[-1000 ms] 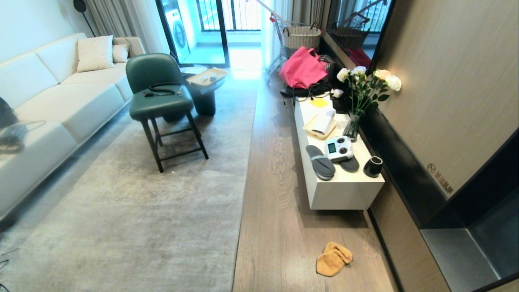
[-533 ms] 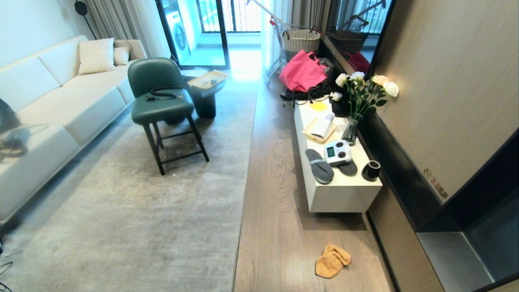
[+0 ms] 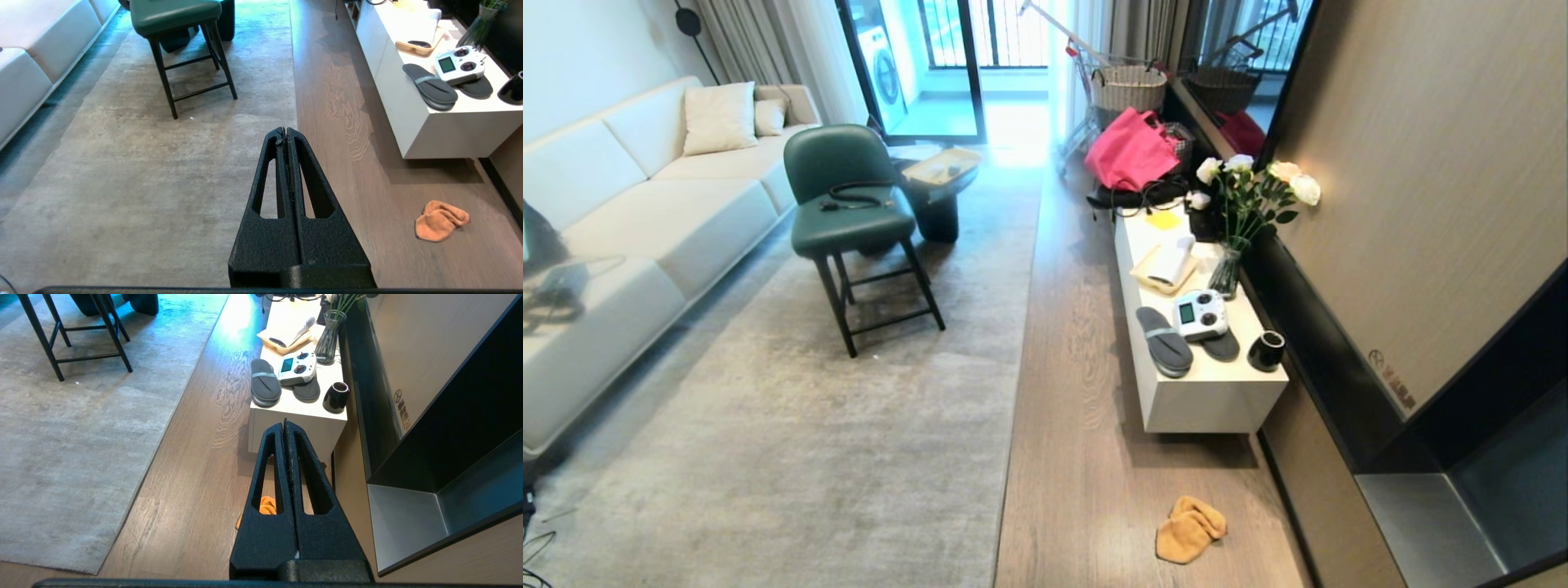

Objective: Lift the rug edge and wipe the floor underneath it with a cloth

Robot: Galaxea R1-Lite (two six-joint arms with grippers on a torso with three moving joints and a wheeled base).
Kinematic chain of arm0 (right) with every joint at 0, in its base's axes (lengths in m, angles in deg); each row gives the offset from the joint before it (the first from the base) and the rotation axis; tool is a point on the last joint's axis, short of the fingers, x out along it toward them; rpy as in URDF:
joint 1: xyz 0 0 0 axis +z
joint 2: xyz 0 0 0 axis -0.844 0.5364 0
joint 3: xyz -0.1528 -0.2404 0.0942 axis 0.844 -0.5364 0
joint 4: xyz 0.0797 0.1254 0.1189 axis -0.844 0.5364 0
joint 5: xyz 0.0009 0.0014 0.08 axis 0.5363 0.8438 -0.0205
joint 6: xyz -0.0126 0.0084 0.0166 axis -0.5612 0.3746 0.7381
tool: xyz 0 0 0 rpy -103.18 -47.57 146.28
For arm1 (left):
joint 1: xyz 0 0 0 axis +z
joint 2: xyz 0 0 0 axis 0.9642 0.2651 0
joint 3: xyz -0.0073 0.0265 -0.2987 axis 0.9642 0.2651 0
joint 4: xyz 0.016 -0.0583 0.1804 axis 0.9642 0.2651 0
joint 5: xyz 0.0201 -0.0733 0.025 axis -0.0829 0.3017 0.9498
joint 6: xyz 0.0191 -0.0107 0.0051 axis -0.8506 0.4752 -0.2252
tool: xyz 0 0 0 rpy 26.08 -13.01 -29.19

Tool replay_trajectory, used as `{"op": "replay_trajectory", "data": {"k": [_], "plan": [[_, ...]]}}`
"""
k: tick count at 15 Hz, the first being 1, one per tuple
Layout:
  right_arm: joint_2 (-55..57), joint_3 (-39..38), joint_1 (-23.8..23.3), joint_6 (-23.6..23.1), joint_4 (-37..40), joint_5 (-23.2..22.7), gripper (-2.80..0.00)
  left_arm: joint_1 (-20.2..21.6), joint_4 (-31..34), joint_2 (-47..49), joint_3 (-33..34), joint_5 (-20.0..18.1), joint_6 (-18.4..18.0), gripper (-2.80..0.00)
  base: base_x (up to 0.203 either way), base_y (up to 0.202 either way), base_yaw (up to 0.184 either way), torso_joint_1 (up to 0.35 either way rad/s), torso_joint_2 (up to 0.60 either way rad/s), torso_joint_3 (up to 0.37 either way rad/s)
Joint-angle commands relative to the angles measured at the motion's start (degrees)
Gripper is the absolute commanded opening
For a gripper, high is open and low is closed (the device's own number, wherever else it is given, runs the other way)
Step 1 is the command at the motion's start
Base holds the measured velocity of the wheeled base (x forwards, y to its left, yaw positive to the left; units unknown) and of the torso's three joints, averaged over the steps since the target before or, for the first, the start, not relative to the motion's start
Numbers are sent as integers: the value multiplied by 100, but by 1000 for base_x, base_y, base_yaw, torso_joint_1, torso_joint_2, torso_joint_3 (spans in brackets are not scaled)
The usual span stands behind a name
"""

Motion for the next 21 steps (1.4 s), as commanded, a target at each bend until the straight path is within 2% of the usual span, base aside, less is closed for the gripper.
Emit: {"op": "replay_trajectory", "data": {"k": [1, 8, 21], "plan": [[7, 0, 2, -9, 2, -4, -280, 0, -2, 0, 2, 1, 0, -280, 0, 0, 0, 134, -290, -163], [7, 0, 2, 0, 2, -4, -280, 0, -1, 0, 2, 1, 0, -280, 0, 0, 0, 91, -205, -112], [7, 0, 2, 9, 2, -4, -280, 0, 5, 0, 2, 1, 0, -280, 0, 0, 0, 0, 0, 0]]}}
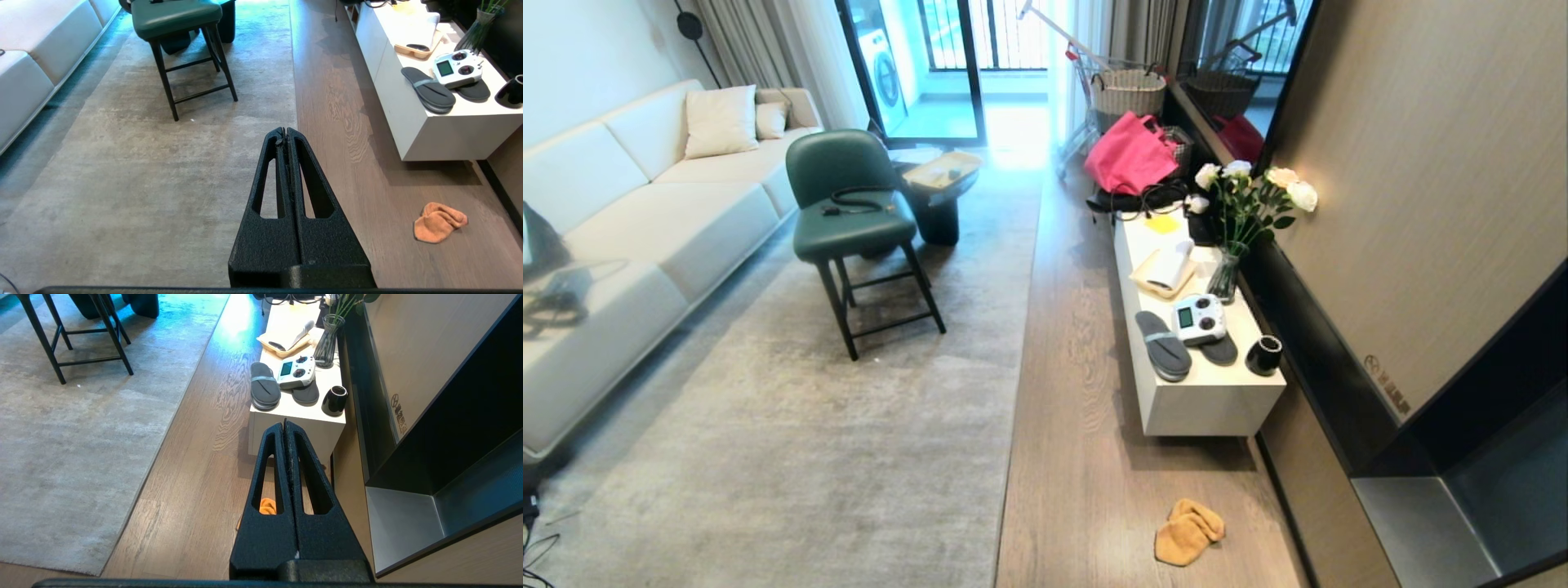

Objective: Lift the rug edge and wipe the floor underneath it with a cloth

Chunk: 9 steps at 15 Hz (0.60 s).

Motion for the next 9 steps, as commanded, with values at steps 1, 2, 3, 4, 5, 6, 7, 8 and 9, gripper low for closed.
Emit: {"op": "replay_trajectory", "data": {"k": [1, 2, 3, 4, 5, 6, 7, 8, 9], "plan": [[7, 0, 2, -16, -1, -6, -280, 0, 1, 0, -3, 1, 0, -280, 0, 0, 0, 0, 0, 0], [7, 0, 2, -16, -1, -6, -280, 0, 3, 0, 2, 1, 0, -280, 0, 0, 0, 0, 0, 0], [7, 0, 2, -16, -1, 1, -280, -8, -1, 0, -5, 1, 0, -280, 0, 0, 0, 0, 0, 0], [7, 0, 2, -7, -2, -6, -280, 0, -4, 0, 2, 1, 0, -280, 0, 0, 0, 0, 0, 0], [7, 0, 2, 2, -10, 0, -280, 0, -2, 0, 1, 1, 0, -280, 0, 0, 0, 0, 0, 0], [7, 0, 2, -7, -10, 3, -280, 0, -4, 0, 2, 1, 0, -280, 0, 0, 0, 0, 0, 0], [7, 0, 2, -1, -10, -2, -280, 0, -3, 0, -5, 1, 0, -280, 0, 0, 0, 0, 0, 0], [7, 0, 2, -7, -10, 3, -280, 0, -5, 0, -2, 1, 0, -280, 0, 0, 0, 0, 0, 0], [7, 0, 2, 2, -1, 3, -280, 0, -2, 0, -3, 1, 0, -280, 0, 0, 0, 0, 0, 0]]}}
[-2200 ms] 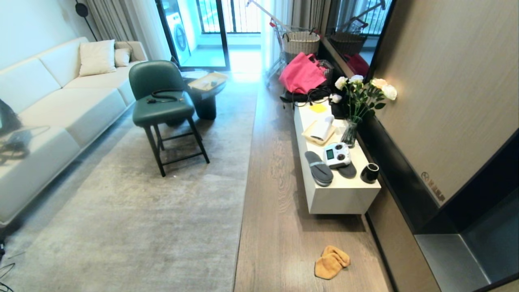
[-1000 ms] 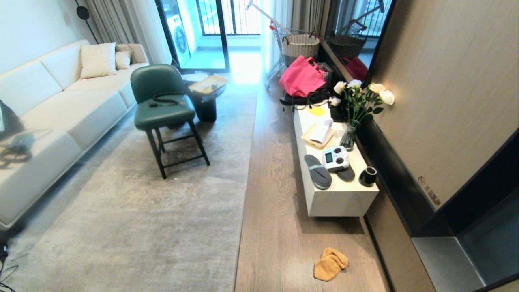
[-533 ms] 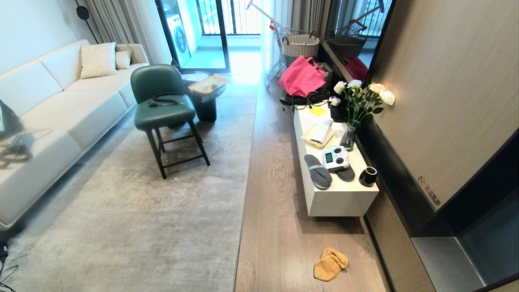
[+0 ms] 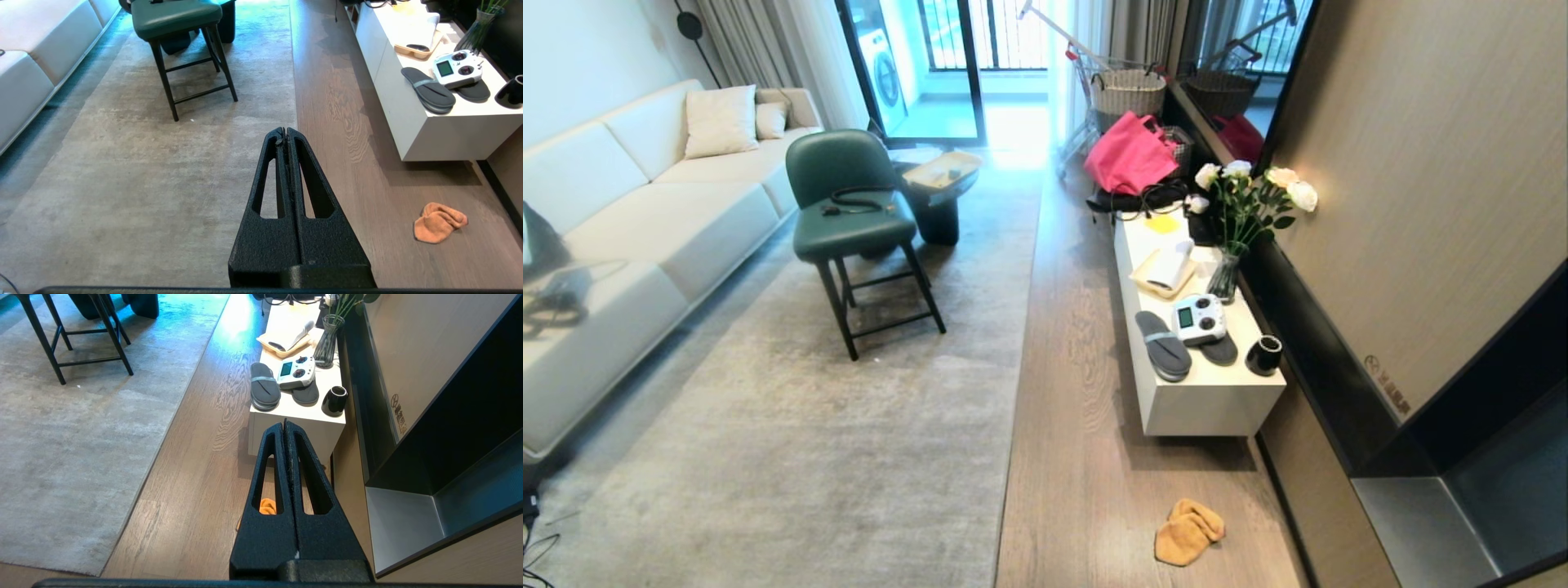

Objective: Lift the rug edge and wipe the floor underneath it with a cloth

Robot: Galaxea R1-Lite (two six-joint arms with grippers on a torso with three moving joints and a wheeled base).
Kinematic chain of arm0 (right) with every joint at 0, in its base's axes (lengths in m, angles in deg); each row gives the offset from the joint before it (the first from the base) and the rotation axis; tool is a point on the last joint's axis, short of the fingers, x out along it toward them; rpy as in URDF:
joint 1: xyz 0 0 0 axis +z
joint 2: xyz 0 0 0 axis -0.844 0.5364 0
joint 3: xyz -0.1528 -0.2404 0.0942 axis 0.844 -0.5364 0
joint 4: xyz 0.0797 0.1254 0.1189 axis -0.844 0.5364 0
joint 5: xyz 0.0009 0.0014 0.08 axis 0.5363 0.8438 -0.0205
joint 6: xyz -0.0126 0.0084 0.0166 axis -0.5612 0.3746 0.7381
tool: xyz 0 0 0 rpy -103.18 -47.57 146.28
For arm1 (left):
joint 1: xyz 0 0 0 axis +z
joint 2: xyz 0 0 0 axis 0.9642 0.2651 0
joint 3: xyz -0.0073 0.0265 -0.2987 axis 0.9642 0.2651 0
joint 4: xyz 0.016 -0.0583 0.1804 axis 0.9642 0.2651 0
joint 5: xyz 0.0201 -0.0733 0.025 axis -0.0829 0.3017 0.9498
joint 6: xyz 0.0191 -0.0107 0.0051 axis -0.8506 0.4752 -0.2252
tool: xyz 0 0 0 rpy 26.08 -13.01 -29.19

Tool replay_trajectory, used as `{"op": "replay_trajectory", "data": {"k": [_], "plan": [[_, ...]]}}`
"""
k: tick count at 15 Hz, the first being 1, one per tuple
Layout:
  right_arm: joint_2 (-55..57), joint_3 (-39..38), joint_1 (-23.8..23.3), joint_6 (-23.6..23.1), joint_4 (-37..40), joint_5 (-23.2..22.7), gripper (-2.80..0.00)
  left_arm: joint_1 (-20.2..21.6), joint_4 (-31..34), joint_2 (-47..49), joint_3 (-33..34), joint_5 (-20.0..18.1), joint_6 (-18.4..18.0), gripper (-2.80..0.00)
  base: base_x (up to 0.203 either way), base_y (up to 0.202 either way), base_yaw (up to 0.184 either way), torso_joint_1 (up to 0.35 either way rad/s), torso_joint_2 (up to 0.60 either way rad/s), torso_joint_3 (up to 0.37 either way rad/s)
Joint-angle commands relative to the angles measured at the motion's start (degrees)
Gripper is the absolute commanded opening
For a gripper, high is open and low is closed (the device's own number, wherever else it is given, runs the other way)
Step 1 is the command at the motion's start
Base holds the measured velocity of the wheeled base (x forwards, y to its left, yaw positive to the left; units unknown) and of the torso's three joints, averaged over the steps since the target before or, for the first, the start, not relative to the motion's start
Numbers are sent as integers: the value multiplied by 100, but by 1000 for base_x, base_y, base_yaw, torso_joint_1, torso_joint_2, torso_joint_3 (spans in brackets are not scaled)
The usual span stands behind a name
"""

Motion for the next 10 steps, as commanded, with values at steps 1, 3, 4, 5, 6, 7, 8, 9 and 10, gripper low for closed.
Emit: {"op": "replay_trajectory", "data": {"k": [1, 3, 4, 5, 6, 7, 8, 9, 10], "plan": [[7, 0, -6, 7, 3, -2, -280, 0, 0, 0, -3, 1, -2, -280, 0, 0, 0, 0, 0, 0], [7, 0, 2, 16, -5, -2, -280, 0, 5, 0, -3, 1, -2, -280, 0, 0, 0, 0, 0, 0], [7, 0, 2, 16, -5, -2, -280, 0, 7, 0, 2, 1, -2, -280, 0, 0, 0, 0, 0, 0], [7, 0, 2, 7, -5, -2, -280, 0, -1, 0, -3, 1, -2, -280, 0, 0, 0, 0, 0, 0], [7, 0, 2, 16, -5, -2, -280, 0, 2, 0, -6, 1, -2, -280, 0, 0, 0, 0, 0, 0], [7, 0, 2, 16, -5, -2, -280, 0, -2, 0, 2, 1, -2, -280, 0, 0, 0, 0, 0, 0], [7, 0, 2, 16, -5, -2, -280, 0, -1, 0, 2, 1, -2, -280, 0, 0, 0, 0, 0, 0], [7, 0, 2, 7, 4, -2, -280, 0, 6, 0, 2, 1, -2, -280, 0, 0, 0, 0, 0, 0], [7, 0, 2, 7, 4, -2, -280, 0, 7, 0, 2, 1, -2, -280, 0, 0, 0, 0, 0, 0]]}}
